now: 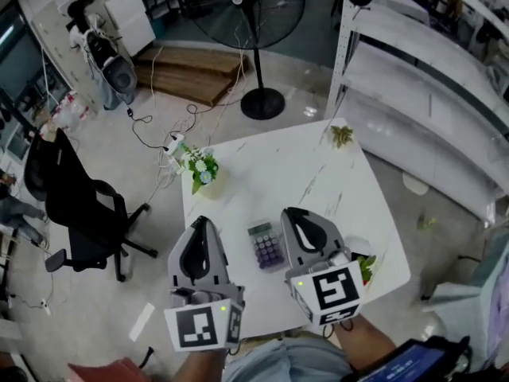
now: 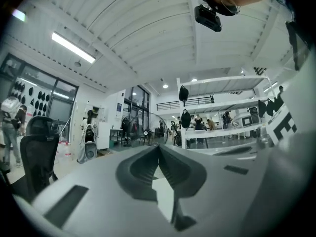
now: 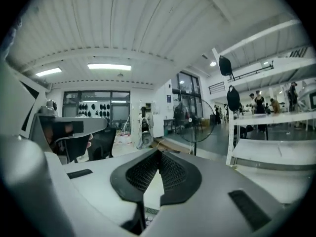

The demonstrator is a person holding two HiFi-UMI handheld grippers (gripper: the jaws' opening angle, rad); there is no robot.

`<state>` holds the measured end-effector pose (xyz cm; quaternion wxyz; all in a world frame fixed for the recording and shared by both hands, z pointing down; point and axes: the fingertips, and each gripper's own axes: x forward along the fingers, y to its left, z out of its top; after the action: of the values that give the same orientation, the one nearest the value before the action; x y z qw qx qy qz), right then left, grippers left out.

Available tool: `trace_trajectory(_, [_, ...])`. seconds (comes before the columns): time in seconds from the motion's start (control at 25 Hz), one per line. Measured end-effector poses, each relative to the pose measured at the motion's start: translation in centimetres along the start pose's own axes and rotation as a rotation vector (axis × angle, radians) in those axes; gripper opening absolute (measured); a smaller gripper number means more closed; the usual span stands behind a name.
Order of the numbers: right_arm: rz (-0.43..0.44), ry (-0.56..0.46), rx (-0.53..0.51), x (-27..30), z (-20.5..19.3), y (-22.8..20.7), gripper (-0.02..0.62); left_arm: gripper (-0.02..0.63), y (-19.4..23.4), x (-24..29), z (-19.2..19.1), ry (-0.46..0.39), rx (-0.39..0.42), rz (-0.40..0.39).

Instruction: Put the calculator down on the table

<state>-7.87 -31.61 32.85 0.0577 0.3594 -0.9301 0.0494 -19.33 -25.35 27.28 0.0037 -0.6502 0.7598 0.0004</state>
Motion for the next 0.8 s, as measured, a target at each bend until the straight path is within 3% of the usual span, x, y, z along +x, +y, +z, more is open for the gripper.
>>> trace_trajectory(0.32, [-0.043, -0.136, -0.069, -3.5, 5.3, -1.1, 0.017, 0.008, -2.2, -1.3, 4.2, -0.091, 0.014, -0.025])
trace_trajectory(0.8, [-0.052, -0.169, -0.075, -4.6, 6.2, -1.4, 0.015, 0.008, -3.5, -1.3, 5.0, -0.110, 0.014, -0.048])
